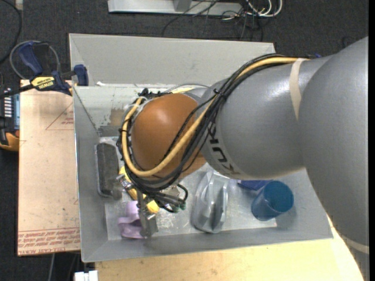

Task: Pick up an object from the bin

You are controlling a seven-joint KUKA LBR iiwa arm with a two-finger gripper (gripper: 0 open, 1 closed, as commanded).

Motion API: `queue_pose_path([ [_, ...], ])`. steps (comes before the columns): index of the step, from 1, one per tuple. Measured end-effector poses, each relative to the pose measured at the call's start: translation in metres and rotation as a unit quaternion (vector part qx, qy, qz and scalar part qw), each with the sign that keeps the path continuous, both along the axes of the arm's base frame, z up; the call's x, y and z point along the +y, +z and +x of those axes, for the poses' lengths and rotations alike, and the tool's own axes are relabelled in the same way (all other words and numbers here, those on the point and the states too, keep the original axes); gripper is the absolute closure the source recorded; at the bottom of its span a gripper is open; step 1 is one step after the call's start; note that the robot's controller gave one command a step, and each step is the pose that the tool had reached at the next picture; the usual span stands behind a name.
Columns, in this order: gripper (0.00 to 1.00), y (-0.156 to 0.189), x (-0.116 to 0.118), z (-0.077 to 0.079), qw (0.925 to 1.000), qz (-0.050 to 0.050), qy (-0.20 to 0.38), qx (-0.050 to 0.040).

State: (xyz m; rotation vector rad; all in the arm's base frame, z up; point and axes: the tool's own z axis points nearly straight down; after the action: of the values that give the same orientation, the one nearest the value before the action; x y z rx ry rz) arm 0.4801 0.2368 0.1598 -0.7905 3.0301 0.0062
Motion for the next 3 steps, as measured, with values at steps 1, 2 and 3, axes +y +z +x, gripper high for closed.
queue_pose_path([
  [1,0.0,-0.048,-0.031,0.0,0.9989,-0.002,-0.046,0.0069],
  [2,0.0,-0.088,-0.044,0.006,0.9989,0.003,0.047,-0.0071],
  [3,1.0,-0.09,-0.062,0.032,0.9964,-0.001,-0.084,0.006],
])
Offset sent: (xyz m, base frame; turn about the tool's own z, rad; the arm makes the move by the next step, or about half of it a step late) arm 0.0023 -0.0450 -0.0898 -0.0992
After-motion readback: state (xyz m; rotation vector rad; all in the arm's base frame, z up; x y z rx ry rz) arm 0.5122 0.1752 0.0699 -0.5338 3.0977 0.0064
